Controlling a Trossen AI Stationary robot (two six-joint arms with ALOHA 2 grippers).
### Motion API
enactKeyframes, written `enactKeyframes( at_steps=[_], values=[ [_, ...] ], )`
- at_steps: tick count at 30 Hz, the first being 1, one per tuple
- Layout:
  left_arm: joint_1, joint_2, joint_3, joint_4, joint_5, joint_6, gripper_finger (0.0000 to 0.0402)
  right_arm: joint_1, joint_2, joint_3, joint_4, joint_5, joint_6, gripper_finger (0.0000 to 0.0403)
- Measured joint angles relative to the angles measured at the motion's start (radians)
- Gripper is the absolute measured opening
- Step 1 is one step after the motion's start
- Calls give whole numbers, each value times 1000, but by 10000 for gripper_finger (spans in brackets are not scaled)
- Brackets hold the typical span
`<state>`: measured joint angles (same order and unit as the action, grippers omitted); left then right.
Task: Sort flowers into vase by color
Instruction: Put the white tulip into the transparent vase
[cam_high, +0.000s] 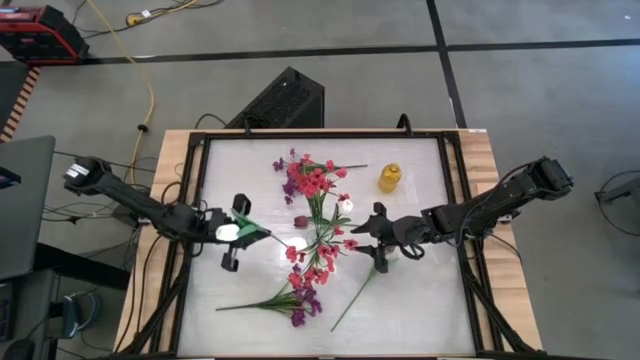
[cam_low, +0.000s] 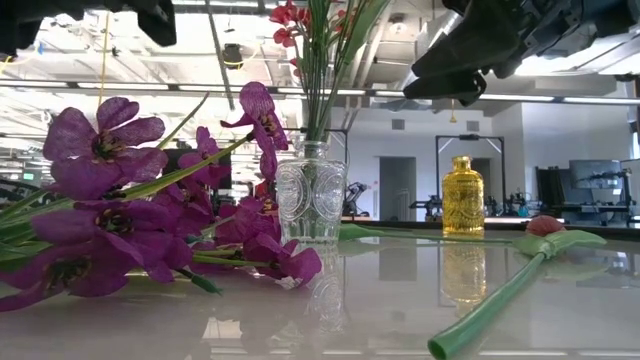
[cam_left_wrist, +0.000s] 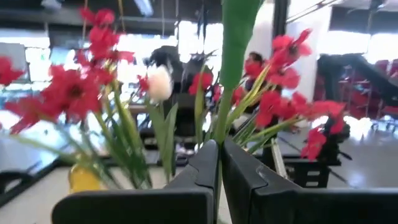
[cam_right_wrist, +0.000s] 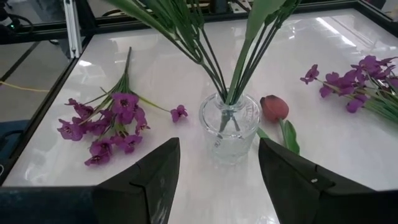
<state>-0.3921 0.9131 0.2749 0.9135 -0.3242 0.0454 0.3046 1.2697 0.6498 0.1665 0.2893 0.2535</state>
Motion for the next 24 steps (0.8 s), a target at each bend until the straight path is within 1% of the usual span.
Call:
enactKeyframes(
  at_steps=[4,7,9,14,18,21,24],
  values=[
    [0,32,1,109,1,69,0,0,0,0,0,1,0,244],
    [9,59,1,145,-18,117,0,0,0,0,10,4,0,244],
    [32,84,1,164,-25,120,0,0,0,0,18,5,1,244],
    [123,191,2,261,-17,47,0,0,0,0,40,5,0,244],
    [181,248,2,366,53,-2,0,0,0,0,44,5,0,244],
    [203,268,2,359,88,-51,0,0,0,0,44,4,0,244],
    [208,290,2,365,92,-59,0,0,0,0,44,4,0,244]
  ],
)
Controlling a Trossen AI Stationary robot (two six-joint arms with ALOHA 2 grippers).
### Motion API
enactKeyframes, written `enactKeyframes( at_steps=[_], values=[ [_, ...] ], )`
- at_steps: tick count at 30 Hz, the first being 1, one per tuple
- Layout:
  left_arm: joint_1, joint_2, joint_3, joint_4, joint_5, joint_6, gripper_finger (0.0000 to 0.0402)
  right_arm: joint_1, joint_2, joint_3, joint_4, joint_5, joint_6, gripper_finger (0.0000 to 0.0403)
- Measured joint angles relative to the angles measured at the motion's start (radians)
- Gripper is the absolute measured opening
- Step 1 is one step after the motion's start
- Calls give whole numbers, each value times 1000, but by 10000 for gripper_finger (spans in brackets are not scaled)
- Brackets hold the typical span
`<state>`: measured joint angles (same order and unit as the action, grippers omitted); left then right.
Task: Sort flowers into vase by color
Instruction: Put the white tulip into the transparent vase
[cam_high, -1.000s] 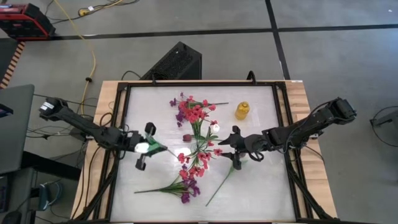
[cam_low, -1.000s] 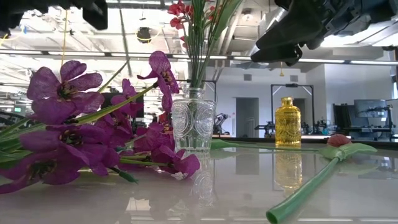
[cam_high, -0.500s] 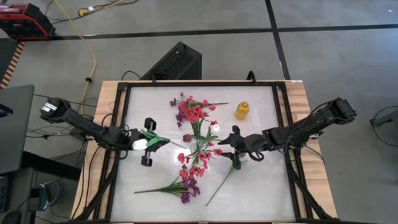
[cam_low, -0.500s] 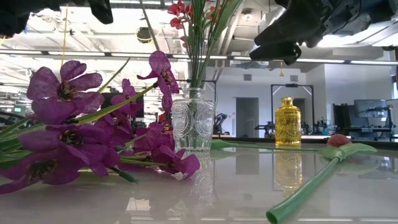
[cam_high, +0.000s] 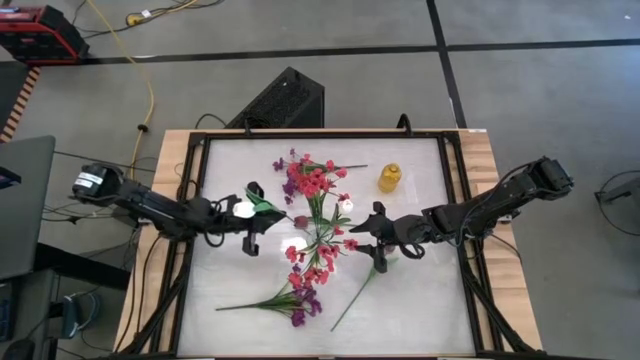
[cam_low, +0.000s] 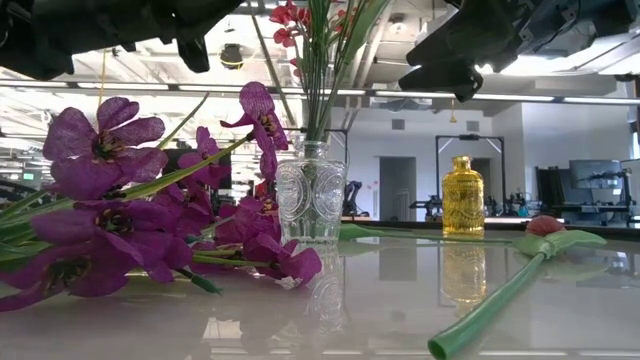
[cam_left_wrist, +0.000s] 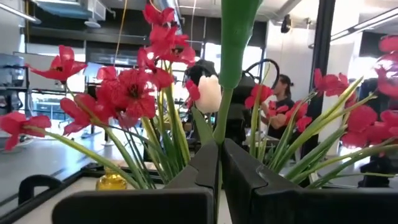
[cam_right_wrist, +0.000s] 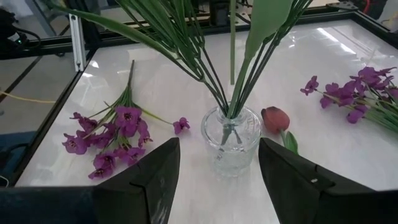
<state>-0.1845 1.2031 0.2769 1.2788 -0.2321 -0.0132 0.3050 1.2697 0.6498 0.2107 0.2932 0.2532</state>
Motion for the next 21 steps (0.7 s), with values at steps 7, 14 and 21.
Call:
enactKeyframes(
  at_steps=[7,14,21],
  values=[
    [0,72,36,11,-4,4,0,-2,0,0,0,-1,0,244],
    [0,109,62,11,-6,53,0,-2,0,0,0,-3,0,244],
    [0,106,62,10,1,14,0,-2,0,0,0,-4,-38,244]
  ],
)
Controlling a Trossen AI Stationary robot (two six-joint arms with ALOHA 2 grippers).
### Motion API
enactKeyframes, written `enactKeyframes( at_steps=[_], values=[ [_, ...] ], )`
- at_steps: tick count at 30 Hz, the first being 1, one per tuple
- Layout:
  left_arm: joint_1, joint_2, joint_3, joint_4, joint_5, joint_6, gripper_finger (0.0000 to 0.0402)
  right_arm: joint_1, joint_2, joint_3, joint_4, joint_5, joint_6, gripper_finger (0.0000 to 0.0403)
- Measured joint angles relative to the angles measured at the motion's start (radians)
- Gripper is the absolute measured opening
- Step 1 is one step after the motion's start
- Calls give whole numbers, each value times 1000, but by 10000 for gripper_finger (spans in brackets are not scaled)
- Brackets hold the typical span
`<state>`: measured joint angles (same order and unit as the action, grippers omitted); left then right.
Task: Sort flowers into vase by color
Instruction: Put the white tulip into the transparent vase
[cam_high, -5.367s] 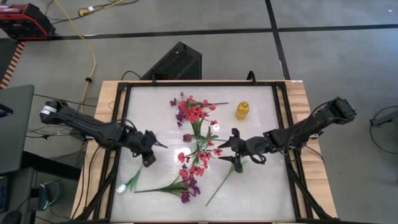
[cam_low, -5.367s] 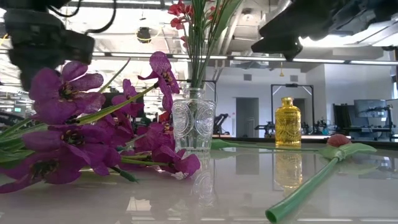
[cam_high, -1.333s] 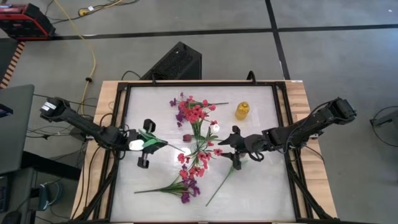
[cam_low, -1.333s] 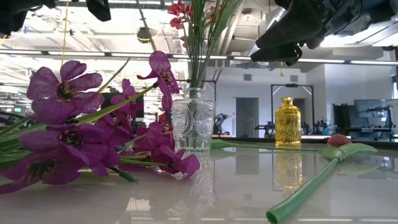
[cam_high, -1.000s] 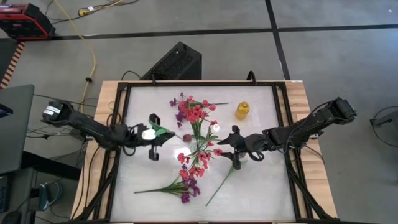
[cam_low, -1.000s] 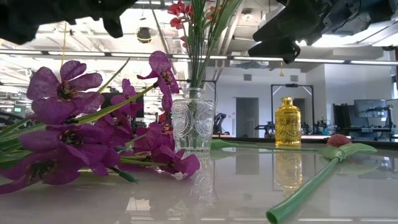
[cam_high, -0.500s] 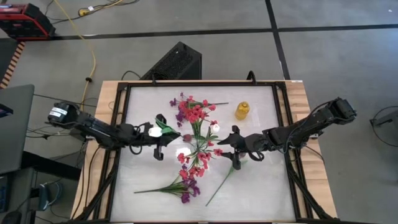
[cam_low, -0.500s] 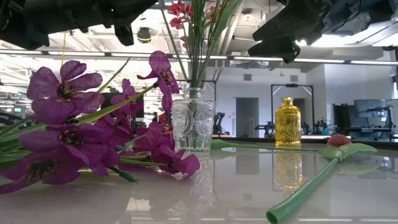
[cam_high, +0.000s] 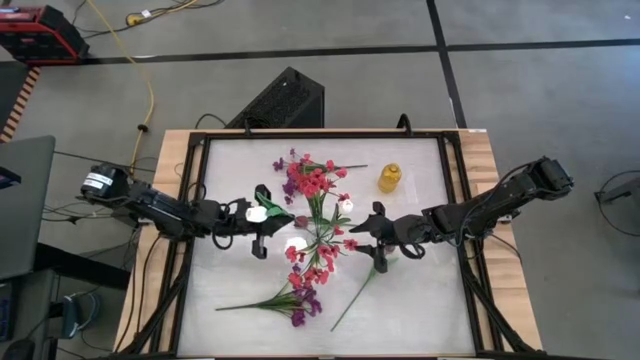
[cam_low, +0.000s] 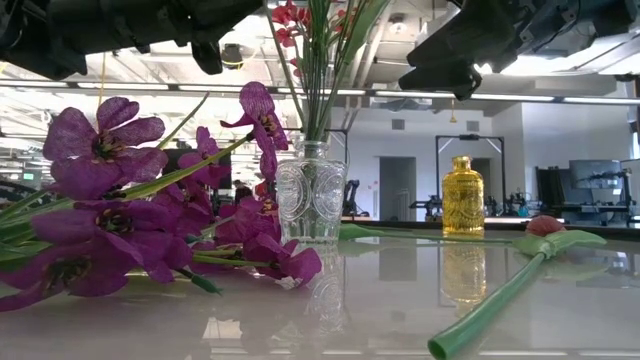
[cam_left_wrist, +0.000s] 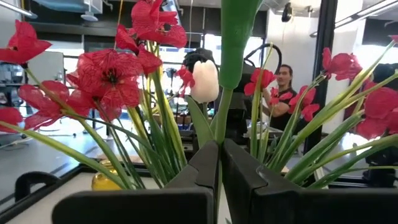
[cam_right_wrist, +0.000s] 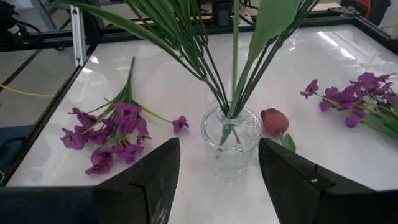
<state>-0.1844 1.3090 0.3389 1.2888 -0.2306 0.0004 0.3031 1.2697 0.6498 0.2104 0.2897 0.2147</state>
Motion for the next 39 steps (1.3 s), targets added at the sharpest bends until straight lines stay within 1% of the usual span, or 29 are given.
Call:
enactKeyframes(
  at_steps=[13,22,29,32,36,39],
  values=[
    [0,0,0,0,15,-16,0,-5,0,0,1,-1,-6,244],
    [0,0,0,-78,13,-17,0,-5,0,0,8,0,-6,244],
    [0,0,0,-54,10,1,0,-5,0,0,10,0,-4,244],
    [0,0,0,-26,15,2,0,-5,0,0,-14,0,32,244],
    [0,0,0,6,49,-12,0,-5,39,0,-96,1,77,244],
    [0,1,0,0,51,-20,0,-11,100,0,-87,14,97,244]
  ],
)
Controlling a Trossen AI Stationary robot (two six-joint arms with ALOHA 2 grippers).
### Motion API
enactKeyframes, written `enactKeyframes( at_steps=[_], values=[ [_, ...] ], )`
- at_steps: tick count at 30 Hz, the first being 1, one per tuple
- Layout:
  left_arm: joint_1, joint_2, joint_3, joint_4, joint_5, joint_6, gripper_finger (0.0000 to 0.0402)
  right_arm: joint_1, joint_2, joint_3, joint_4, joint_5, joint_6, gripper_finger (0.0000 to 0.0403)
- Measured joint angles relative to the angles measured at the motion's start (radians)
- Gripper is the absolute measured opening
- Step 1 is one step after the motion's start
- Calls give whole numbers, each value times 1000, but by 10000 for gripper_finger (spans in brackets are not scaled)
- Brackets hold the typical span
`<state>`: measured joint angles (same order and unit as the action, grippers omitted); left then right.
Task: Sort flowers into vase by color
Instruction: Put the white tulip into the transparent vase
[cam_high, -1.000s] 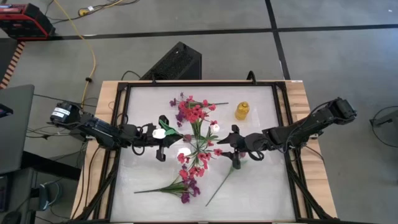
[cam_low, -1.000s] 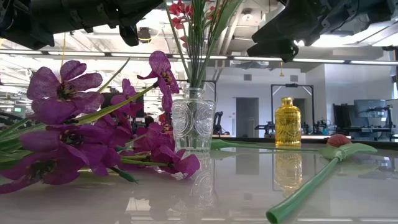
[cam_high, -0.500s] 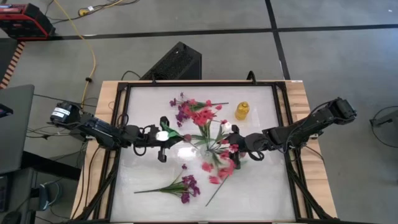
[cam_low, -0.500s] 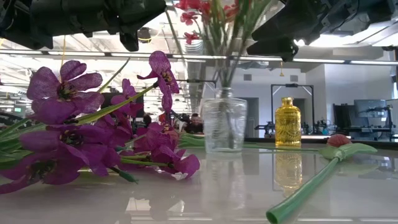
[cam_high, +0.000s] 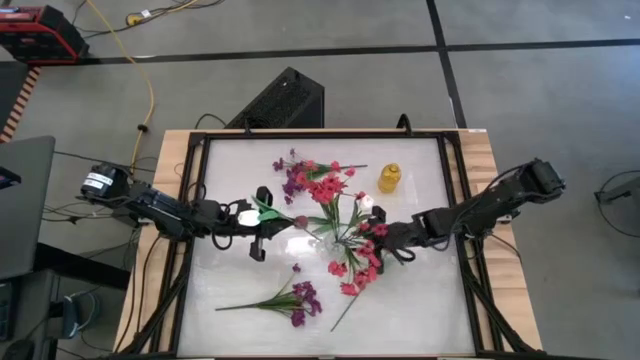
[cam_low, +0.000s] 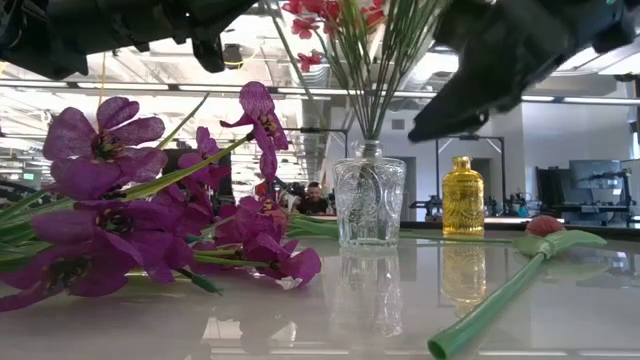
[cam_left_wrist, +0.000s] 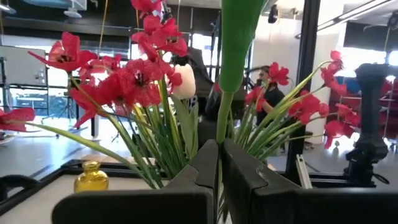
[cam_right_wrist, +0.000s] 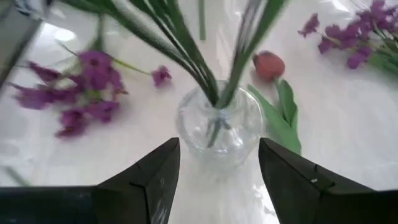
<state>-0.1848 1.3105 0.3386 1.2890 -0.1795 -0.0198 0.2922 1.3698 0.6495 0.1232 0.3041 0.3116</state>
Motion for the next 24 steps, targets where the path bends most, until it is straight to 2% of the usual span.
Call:
enactKeyframes(
  at_steps=[9,16,24],
  values=[
    [0,62,53,19,17,10,0,-34,153,0,170,13,-21,244],
    [4,146,110,1,42,49,0,-35,174,1,203,13,-22,244],
    [29,147,110,14,37,49,0,-35,170,0,207,8,-33,244]
  ],
)
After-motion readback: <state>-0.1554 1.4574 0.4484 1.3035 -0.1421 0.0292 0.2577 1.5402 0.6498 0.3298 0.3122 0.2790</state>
